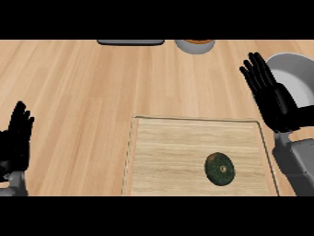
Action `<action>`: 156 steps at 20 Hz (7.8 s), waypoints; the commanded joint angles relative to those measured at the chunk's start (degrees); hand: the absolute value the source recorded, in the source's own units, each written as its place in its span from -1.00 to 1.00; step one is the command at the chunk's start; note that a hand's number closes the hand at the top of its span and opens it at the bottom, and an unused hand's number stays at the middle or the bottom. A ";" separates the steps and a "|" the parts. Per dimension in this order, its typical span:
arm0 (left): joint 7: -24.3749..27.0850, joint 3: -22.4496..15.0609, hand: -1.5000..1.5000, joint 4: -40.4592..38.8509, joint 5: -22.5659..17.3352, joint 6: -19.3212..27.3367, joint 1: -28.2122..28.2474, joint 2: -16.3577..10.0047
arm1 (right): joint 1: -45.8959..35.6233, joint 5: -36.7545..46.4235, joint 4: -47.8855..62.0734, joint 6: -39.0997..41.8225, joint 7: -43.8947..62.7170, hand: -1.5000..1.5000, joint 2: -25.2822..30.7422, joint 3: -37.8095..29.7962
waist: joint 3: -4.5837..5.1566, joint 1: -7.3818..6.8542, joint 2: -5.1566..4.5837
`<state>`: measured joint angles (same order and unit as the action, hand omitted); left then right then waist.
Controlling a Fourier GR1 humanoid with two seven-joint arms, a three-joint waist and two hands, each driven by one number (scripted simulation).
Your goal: Pick the squash from the tray and place it in the pot
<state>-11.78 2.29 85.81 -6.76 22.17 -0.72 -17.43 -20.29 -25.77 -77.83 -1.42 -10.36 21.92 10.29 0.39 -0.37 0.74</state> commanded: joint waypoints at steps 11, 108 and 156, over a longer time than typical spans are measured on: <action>-2.30 -8.54 0.00 8.45 -4.27 -8.55 -3.64 4.21 | 9.80 26.72 -14.85 -15.25 -6.69 -1.00 3.83 10.91 | -0.35 5.27 0.83; -6.21 -1.69 0.00 11.96 2.41 -18.93 -5.89 10.95 | 17.86 79.74 -27.49 24.03 46.20 1.00 -7.53 20.14 | -0.39 0.38 -0.69; -8.05 -4.71 0.00 11.71 5.13 -16.70 -6.35 14.55 | 8.13 31.69 -8.24 26.00 9.84 1.00 38.13 -41.91 | -0.36 -0.80 -0.92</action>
<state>-19.56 -0.57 96.99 -3.18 3.75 -7.80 -4.99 -6.41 4.34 -86.04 27.16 -6.32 60.58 -38.16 0.04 -0.63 -0.06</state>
